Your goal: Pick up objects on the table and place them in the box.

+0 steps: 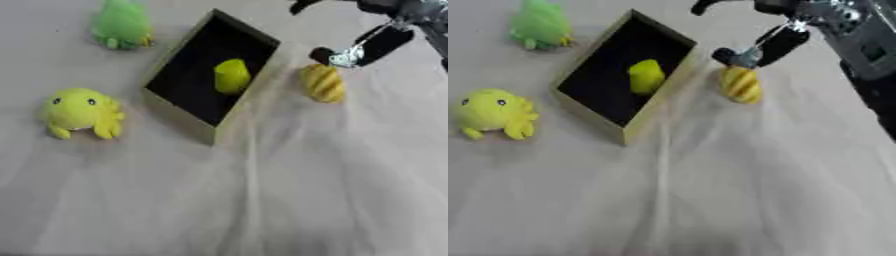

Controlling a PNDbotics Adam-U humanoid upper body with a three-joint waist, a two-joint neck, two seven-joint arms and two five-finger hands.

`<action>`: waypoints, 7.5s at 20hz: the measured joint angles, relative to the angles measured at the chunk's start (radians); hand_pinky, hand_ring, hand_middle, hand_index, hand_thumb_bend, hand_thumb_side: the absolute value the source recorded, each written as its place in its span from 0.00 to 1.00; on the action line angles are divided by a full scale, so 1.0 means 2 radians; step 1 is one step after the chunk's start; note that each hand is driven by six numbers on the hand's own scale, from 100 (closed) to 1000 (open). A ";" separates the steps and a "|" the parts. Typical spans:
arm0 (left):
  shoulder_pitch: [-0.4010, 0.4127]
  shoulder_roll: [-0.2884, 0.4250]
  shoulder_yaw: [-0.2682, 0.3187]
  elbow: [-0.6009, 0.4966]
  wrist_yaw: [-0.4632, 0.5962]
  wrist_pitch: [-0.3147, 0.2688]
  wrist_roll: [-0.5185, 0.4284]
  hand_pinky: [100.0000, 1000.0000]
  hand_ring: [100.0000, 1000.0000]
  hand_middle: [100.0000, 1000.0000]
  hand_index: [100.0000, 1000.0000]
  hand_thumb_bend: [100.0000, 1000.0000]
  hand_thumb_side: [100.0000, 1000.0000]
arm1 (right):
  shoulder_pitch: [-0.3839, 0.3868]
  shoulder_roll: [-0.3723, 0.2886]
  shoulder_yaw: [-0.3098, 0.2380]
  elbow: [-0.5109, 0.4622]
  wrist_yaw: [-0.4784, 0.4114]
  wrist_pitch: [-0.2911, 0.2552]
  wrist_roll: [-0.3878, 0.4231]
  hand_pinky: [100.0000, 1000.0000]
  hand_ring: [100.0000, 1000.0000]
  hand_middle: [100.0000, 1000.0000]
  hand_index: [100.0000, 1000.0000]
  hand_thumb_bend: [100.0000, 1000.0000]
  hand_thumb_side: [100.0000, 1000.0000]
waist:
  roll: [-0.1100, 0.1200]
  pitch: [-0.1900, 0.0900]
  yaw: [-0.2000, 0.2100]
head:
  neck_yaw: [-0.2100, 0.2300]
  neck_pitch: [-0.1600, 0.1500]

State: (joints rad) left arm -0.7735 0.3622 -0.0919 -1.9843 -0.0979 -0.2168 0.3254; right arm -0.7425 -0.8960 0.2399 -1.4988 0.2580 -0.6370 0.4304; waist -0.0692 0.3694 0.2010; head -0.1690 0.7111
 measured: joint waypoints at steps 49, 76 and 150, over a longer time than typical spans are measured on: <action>-0.001 0.000 -0.001 0.000 0.000 0.006 -0.005 0.63 0.64 0.61 0.79 0.31 0.47 | -0.029 0.046 -0.020 0.211 0.202 -0.046 -0.052 0.85 0.89 0.50 0.72 0.30 0.29 | 0.006 0.020 0.013 | 0.001 -0.008; -0.001 0.000 -0.002 0.000 0.000 0.005 -0.008 0.64 0.64 0.62 0.79 0.32 0.47 | -0.030 0.025 -0.009 0.125 0.087 -0.033 -0.023 0.80 0.80 0.30 0.53 0.00 0.00 | 0.006 0.009 0.004 | 0.005 -0.005; 0.012 0.069 0.018 0.004 -0.032 0.042 0.019 0.64 0.64 0.63 0.81 0.33 0.49 | 0.085 -0.021 -0.151 -0.229 -0.294 0.075 -0.170 0.89 0.93 0.61 0.80 0.00 0.32 | 0.023 0.012 -0.002 | 0.034 -0.012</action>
State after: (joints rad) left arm -0.7493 0.4999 -0.0551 -1.9763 -0.1623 -0.1324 0.3642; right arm -0.5716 -0.9384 -0.0624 -1.9574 -0.3300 -0.4869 0.0900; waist -0.0229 0.3935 0.1967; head -0.1019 0.6867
